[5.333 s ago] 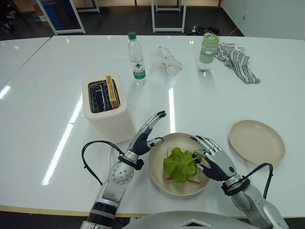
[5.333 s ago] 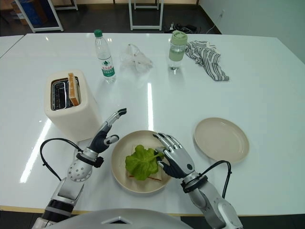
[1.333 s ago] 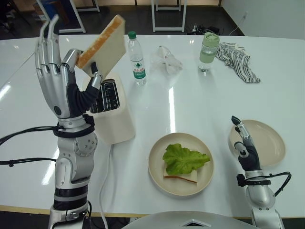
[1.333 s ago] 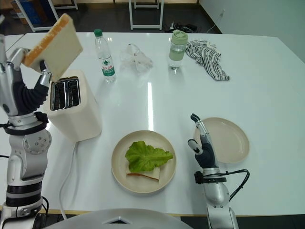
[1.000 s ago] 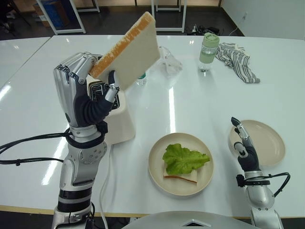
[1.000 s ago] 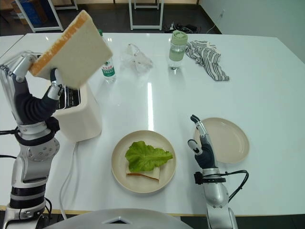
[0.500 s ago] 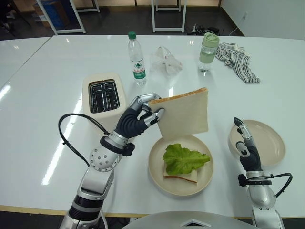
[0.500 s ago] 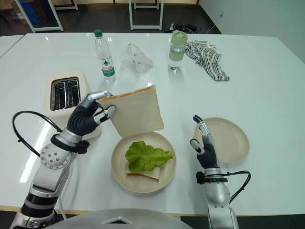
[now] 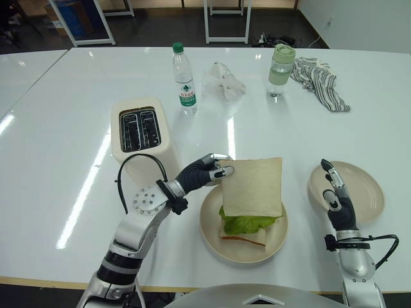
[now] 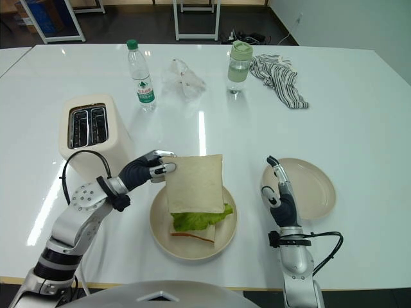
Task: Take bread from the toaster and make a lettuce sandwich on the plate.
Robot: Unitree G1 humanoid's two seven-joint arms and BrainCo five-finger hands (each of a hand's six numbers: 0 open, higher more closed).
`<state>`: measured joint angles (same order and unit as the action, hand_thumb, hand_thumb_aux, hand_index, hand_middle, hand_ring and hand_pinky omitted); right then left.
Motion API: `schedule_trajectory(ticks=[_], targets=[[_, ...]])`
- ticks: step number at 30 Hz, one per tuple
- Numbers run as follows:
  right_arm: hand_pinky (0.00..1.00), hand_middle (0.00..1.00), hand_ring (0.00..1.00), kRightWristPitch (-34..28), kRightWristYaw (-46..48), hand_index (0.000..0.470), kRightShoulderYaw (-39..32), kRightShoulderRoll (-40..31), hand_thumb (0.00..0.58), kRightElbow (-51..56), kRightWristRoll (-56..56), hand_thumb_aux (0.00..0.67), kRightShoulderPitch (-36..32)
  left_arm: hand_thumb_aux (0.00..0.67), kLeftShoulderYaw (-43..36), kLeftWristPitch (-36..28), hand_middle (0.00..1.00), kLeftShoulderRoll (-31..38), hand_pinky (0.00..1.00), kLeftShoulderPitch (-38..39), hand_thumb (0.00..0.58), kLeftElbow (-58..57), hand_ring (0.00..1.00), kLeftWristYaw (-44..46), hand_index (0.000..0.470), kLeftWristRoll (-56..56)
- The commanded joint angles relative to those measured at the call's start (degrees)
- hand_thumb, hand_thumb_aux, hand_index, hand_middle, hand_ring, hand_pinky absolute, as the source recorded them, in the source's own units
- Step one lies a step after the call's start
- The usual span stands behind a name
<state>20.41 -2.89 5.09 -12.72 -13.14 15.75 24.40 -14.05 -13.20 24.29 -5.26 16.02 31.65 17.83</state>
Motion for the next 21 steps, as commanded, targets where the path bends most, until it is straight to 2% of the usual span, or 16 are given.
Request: schedule_trajectory(ticks=[1,21], targets=[[0.0,0.0,0.0,-0.52,0.14,0.0,0.66,-0.13,0.0,0.68,-0.33,0.0,0.1,0.67,-2.79,-0.33,1.0,1.91,1.0,-1.71,0.58,-2.0,1.0,2.18,0.47,-5.42],[0.0,0.0,0.0,-0.67,-0.09,0.0,-0.06,-0.21,0.0,0.69,1.33,0.0,0.05,0.67,-5.43,0.54,1.0,-1.21,1.0,-3.2,0.58,-11.76,1.0,6.39,0.47,-12.39]])
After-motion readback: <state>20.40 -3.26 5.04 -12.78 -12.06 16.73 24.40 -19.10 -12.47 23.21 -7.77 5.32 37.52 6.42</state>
